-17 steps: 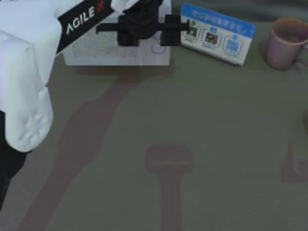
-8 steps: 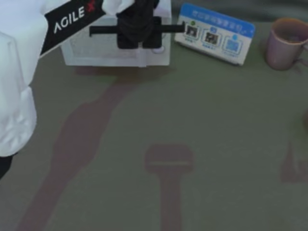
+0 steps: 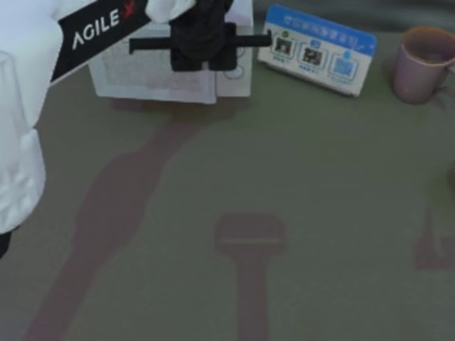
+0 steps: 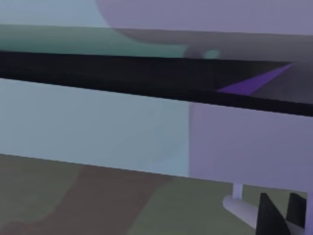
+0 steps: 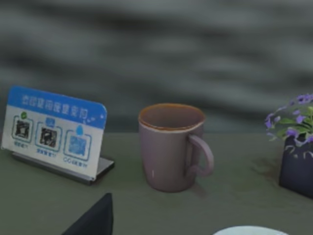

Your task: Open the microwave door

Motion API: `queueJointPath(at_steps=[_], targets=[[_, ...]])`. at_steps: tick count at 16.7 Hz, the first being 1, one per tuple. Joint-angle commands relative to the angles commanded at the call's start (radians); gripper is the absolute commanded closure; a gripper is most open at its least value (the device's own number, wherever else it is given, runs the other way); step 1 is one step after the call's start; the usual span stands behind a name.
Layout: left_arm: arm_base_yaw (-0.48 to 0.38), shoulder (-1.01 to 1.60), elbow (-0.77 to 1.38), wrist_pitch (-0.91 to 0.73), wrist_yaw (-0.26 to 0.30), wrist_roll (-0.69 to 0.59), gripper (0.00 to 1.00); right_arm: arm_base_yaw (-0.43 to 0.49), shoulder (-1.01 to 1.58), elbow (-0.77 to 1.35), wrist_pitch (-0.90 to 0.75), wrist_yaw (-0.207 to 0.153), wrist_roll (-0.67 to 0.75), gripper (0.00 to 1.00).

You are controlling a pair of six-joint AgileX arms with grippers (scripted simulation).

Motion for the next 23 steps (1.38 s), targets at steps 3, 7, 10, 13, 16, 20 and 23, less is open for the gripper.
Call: queueJointPath(at_steps=[3, 7, 10, 13, 16, 20, 23], targets=[[0.000, 0.000, 0.000, 0.000, 0.000, 0.000, 1.00, 0.000, 0.000, 0.000, 0.000, 0.000, 0.000, 0.00], [0.000, 0.000, 0.000, 0.000, 0.000, 0.000, 1.00, 0.000, 0.000, 0.000, 0.000, 0.000, 0.000, 0.00], [0.000, 0.000, 0.000, 0.000, 0.000, 0.000, 1.00, 0.000, 0.000, 0.000, 0.000, 0.000, 0.000, 0.00], [0.000, 0.000, 0.000, 0.000, 0.000, 0.000, 1.00, 0.000, 0.000, 0.000, 0.000, 0.000, 0.000, 0.00], [0.000, 0.000, 0.000, 0.000, 0.000, 0.000, 1.00, 0.000, 0.000, 0.000, 0.000, 0.000, 0.000, 0.00], [-0.007, 0.007, -0.002, 0.001, 0.006, -0.004, 1.00, 0.000, 0.000, 0.000, 0.000, 0.000, 0.000, 0.00], [-0.003, -0.019, -0.041, 0.021, 0.014, 0.017, 1.00, 0.000, 0.000, 0.000, 0.000, 0.000, 0.000, 0.00]])
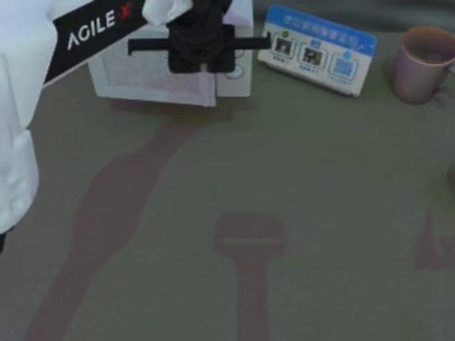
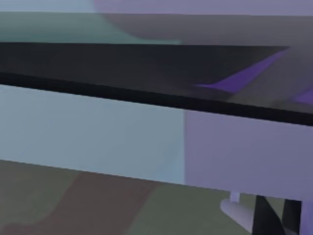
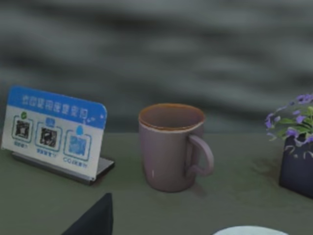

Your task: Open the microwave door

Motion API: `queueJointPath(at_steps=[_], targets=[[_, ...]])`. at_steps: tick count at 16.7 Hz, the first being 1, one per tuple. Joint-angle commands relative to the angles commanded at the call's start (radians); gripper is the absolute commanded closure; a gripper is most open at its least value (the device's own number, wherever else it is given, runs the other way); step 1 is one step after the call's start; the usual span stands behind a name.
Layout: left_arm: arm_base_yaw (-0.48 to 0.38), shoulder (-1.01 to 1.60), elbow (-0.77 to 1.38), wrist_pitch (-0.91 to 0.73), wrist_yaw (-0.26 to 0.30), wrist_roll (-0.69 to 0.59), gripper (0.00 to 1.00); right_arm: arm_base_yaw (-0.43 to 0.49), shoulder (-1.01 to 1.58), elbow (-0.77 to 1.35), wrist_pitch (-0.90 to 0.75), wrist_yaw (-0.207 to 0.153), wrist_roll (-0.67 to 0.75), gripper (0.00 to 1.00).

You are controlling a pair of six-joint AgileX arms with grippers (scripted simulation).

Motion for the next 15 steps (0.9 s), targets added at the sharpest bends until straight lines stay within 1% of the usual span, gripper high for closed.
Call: queueJointPath(at_steps=[5, 15], targets=[[0.012, -0.077, -0.122, 0.062, 0.031, 0.074, 1.00, 0.000, 0.000, 0.000, 0.000, 0.000, 0.000, 0.00], [0.012, -0.083, -0.127, 0.068, 0.032, 0.078, 1.00, 0.000, 0.000, 0.000, 0.000, 0.000, 0.000, 0.00]])
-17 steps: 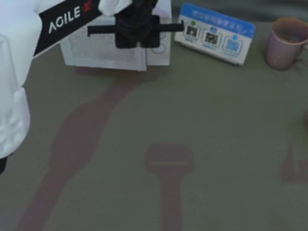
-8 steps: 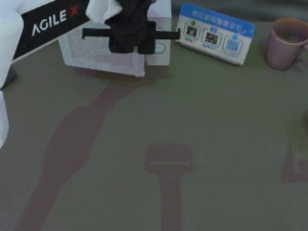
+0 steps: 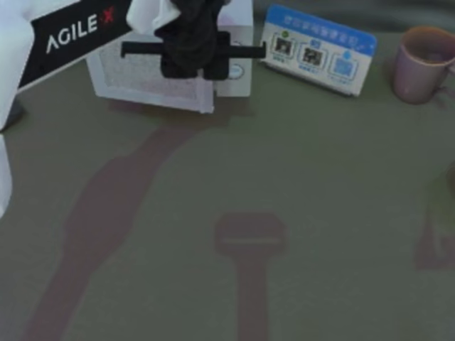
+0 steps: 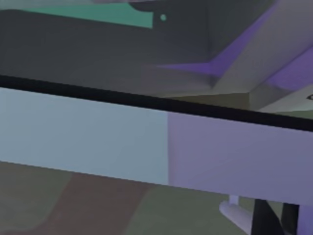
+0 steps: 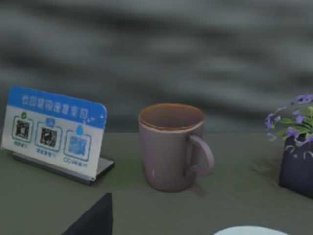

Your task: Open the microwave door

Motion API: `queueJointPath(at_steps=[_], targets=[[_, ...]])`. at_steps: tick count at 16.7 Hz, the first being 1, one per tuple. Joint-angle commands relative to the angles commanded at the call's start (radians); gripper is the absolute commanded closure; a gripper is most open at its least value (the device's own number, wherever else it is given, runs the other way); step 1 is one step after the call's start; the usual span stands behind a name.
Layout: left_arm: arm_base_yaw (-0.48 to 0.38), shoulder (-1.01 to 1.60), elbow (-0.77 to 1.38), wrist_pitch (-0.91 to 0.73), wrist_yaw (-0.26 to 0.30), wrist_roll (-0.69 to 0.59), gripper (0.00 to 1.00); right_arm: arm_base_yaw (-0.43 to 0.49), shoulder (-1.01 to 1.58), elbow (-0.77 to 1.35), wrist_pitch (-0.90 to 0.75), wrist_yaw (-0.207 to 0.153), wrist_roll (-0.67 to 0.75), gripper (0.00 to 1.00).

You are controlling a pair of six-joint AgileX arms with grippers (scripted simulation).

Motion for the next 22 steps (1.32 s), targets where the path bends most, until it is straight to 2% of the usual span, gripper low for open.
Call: queueJointPath(at_steps=[15, 18, 22], targets=[[0.000, 0.000, 0.000, 0.000, 0.000, 0.000, 1.00, 0.000, 0.000, 0.000, 0.000, 0.000, 0.000, 0.00], [-0.005, -0.007, -0.019, 0.008, 0.010, 0.007, 1.00, 0.000, 0.000, 0.000, 0.000, 0.000, 0.000, 0.00], [0.010, -0.064, -0.117, 0.048, 0.043, 0.080, 1.00, 0.000, 0.000, 0.000, 0.000, 0.000, 0.000, 0.00]])
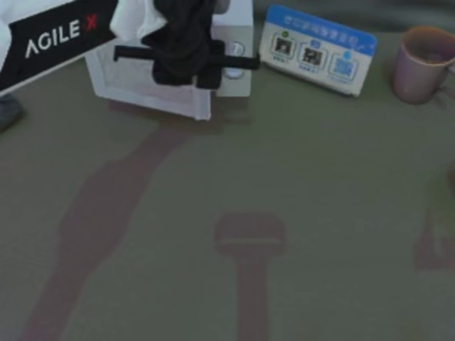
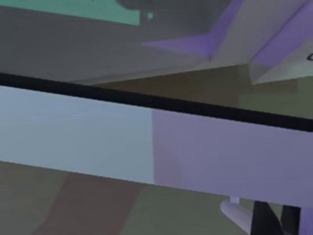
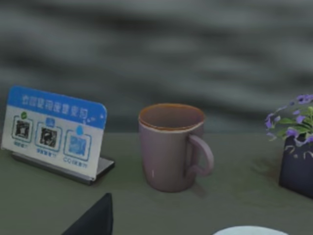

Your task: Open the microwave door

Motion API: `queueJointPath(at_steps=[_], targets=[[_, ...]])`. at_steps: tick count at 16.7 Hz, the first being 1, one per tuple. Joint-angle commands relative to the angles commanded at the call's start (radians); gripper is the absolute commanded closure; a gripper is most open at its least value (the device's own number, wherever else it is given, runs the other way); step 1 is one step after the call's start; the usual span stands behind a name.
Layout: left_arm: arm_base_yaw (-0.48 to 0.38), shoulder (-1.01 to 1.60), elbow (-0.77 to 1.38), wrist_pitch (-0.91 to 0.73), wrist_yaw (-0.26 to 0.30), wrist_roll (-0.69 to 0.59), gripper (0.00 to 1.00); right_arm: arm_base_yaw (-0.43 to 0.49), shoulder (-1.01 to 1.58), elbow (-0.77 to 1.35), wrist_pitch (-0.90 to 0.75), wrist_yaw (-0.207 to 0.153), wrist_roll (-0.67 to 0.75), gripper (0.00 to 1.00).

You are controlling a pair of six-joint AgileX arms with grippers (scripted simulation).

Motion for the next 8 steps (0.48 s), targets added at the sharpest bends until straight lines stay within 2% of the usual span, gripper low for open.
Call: queueJointPath(at_steps=[8], targets=[[0.006, -0.035, -0.036, 0.028, 0.015, 0.029, 1.00, 0.000, 0.000, 0.000, 0.000, 0.000, 0.000, 0.00]])
